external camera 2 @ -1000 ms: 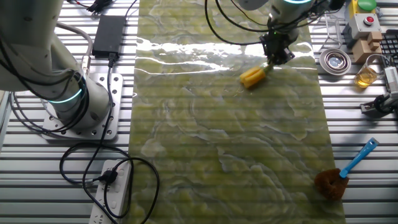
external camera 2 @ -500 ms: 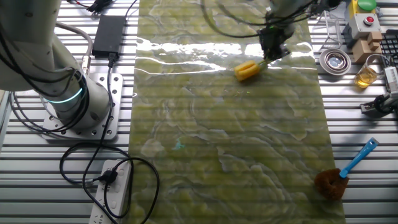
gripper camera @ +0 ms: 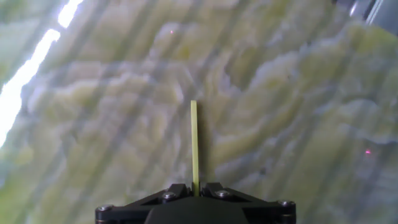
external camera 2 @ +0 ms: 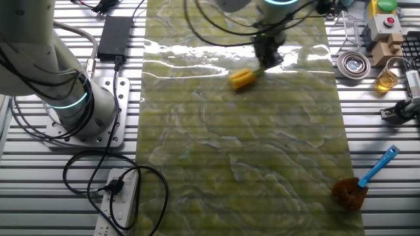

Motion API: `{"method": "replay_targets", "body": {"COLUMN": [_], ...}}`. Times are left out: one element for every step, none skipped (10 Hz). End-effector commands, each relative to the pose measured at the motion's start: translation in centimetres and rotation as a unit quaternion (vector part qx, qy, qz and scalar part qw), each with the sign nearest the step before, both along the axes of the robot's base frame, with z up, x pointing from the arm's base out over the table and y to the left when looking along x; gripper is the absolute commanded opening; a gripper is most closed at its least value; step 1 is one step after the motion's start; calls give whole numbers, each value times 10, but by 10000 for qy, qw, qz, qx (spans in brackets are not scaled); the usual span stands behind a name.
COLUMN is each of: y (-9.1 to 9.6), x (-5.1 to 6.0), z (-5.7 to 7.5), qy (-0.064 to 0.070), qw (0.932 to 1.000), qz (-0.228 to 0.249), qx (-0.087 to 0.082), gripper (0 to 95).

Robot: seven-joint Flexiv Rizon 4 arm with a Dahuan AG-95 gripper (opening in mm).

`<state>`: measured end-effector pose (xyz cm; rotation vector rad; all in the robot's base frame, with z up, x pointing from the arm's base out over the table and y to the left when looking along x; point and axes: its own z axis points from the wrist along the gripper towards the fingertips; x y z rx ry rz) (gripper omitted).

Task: Scrub the table with a brush

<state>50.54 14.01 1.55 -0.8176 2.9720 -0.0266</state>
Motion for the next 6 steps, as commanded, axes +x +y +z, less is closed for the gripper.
{"method": "replay_targets", "body": {"y": [-12, -19, -24, -32, -41, -48], "x": [-5, -8, -10, -13, -15, -12], "z": [4, 5, 4, 1, -4, -6], "qy": [75, 57, 47, 11, -44, -66], "qw": [9996, 9991, 9989, 9982, 9972, 9963], "qz": [285, 415, 474, 597, 742, 850], "qx": [-54, -57, -54, -66, -75, -91], "gripper": [0, 0, 0, 0, 0, 0]}}
